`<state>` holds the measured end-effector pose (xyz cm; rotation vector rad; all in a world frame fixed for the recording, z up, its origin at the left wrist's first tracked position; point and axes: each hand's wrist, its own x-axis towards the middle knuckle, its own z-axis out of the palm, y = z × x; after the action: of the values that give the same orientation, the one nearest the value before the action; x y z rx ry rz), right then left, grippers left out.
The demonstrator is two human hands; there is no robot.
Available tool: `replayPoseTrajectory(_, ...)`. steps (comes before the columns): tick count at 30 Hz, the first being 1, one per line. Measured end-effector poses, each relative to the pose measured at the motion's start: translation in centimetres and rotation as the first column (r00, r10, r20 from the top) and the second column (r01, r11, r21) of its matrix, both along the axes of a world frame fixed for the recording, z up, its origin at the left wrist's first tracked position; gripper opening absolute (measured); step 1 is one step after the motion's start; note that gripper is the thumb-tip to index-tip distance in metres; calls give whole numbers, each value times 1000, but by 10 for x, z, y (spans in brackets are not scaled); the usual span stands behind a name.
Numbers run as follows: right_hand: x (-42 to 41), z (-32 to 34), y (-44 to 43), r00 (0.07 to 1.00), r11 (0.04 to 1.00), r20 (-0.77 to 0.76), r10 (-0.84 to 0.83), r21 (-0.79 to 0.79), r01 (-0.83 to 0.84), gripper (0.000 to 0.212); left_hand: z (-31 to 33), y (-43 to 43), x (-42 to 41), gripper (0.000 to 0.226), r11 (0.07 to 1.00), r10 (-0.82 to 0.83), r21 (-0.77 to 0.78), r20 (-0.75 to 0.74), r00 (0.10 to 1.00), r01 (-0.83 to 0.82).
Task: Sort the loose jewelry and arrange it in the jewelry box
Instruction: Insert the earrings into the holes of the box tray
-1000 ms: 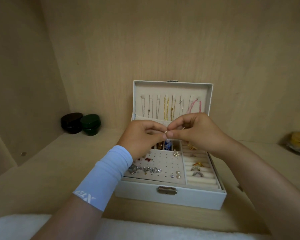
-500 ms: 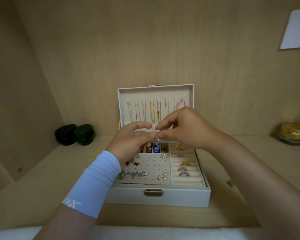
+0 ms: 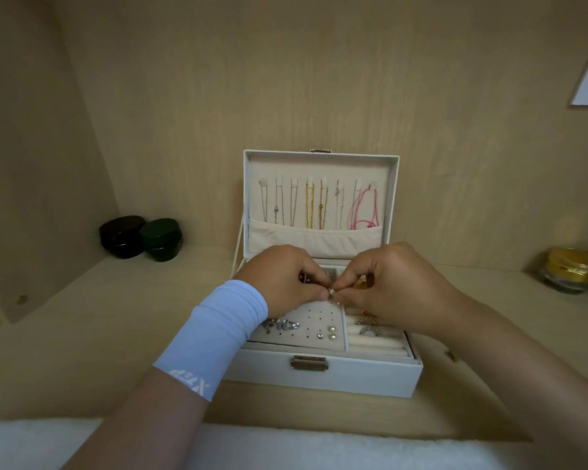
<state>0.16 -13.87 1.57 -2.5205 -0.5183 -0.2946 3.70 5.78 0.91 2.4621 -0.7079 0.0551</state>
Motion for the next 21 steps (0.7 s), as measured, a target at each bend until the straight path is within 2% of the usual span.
replayPoseTrajectory(7, 2, -7, 4, 988, 995, 151, 9, -96, 5, 7, -6, 4, 7, 14, 999, -22, -48, -9, 1000, 22)
replayPoseTrajectory(13, 0, -9, 4, 942, 968, 326, 82, -250, 2, 14, -6, 2, 9, 14, 999, -24, -45, -33, 999, 22)
replayPoseTrajectory(21, 2, -11, 8, 899, 937, 421, 118, -347, 39, 20, -7, 2, 11, 11, 997, 8, -81, -69, 998, -14)
